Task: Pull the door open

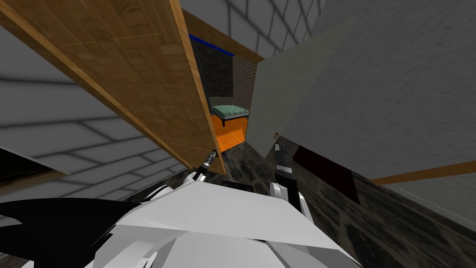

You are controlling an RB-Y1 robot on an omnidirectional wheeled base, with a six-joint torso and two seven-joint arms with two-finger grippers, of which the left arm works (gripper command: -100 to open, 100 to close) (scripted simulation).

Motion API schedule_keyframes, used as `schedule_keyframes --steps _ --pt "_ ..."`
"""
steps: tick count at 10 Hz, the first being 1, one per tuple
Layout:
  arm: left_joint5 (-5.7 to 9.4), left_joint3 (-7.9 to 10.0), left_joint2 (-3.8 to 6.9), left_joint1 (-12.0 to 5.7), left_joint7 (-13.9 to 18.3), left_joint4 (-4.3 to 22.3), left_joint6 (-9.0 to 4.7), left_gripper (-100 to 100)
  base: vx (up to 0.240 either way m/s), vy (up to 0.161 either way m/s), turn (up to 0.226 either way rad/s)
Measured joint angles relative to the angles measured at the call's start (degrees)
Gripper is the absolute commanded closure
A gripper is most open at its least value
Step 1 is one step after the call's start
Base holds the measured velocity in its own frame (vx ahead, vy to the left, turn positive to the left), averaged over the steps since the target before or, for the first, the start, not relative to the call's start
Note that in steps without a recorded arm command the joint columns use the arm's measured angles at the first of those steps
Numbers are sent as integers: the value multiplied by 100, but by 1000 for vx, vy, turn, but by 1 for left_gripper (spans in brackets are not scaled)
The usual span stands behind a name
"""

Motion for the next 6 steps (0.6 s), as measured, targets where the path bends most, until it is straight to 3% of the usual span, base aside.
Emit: schedule_keyframes --steps 3,6 --pt "158 -60 67 -3 -55 -16 15 100 -224 69 -192" --pt "319 -176 85 48 -132 -73 51 100 -209 125 -197"
